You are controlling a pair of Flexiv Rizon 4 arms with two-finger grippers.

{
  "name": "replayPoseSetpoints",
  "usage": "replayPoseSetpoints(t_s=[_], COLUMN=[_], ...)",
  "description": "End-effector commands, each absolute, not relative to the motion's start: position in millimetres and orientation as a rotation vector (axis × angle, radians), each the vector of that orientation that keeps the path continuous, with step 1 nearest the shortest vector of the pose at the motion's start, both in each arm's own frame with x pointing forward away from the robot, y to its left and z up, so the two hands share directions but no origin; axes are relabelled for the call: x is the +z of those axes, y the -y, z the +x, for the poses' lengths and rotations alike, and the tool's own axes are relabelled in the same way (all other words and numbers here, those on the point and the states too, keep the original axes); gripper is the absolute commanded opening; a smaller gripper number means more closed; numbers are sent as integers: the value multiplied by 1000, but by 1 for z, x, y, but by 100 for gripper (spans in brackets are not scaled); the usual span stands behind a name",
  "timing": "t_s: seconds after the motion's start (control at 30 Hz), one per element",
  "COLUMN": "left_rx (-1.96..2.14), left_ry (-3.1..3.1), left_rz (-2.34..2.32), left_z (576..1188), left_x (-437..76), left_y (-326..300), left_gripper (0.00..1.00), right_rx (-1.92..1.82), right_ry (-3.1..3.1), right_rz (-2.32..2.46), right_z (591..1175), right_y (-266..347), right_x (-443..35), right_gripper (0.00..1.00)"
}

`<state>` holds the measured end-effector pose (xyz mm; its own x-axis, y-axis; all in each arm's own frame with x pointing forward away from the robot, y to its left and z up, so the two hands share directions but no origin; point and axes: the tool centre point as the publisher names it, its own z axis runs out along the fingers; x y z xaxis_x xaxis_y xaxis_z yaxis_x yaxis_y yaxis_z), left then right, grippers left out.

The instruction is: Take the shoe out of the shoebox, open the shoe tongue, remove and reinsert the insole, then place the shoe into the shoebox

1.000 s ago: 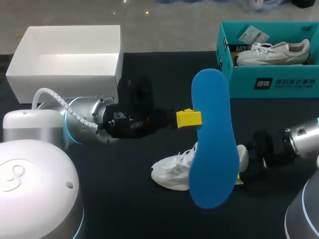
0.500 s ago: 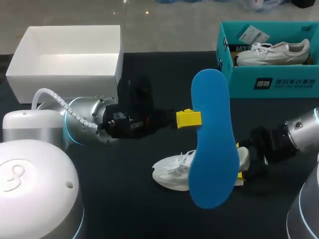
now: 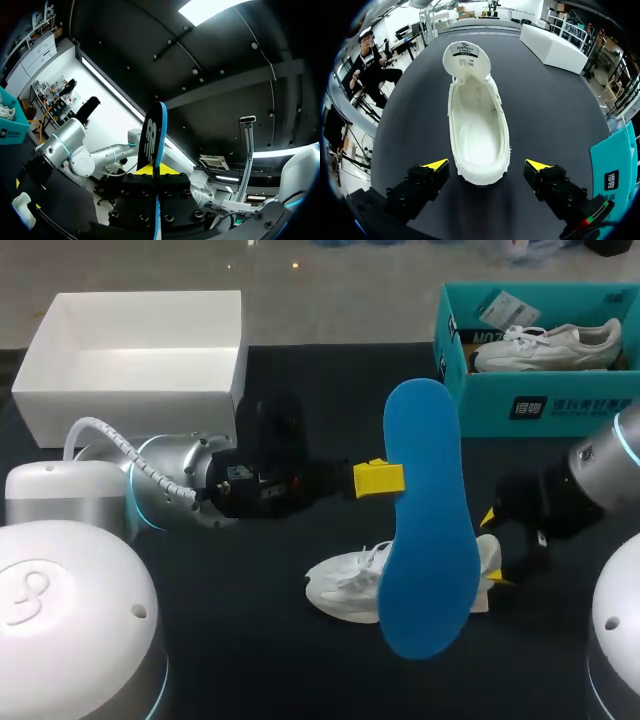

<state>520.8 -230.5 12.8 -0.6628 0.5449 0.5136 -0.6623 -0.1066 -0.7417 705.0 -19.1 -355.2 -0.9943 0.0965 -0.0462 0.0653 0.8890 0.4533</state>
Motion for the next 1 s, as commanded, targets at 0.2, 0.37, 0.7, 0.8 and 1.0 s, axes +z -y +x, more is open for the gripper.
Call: replayPoseSetpoints(t_s=[0.2, 0.37, 0.7, 0.8, 1.0], left_rx=[1874, 1874, 1874, 1874, 1874], left_ry=[1344, 1344, 1344, 1344, 1344], left_rz=[155, 155, 155, 155, 155], left_z=[515, 515, 515, 515, 515], left_x=[17, 17, 17, 17, 17], left_y=[232, 232, 232, 232, 232], left_gripper=[0, 0, 0, 0, 0], right_rx=[347, 349, 228, 165, 148], right_ry=[-2987, -2963, -2989, -3048, -3103], right_rz=[135, 125, 98, 146, 171], right_z=[692, 689, 692, 693, 698], right_y=[22, 22, 19, 16, 12], right_x=[-331, -325, -323, -318, -315], right_gripper=[100, 100, 100, 100, 100])
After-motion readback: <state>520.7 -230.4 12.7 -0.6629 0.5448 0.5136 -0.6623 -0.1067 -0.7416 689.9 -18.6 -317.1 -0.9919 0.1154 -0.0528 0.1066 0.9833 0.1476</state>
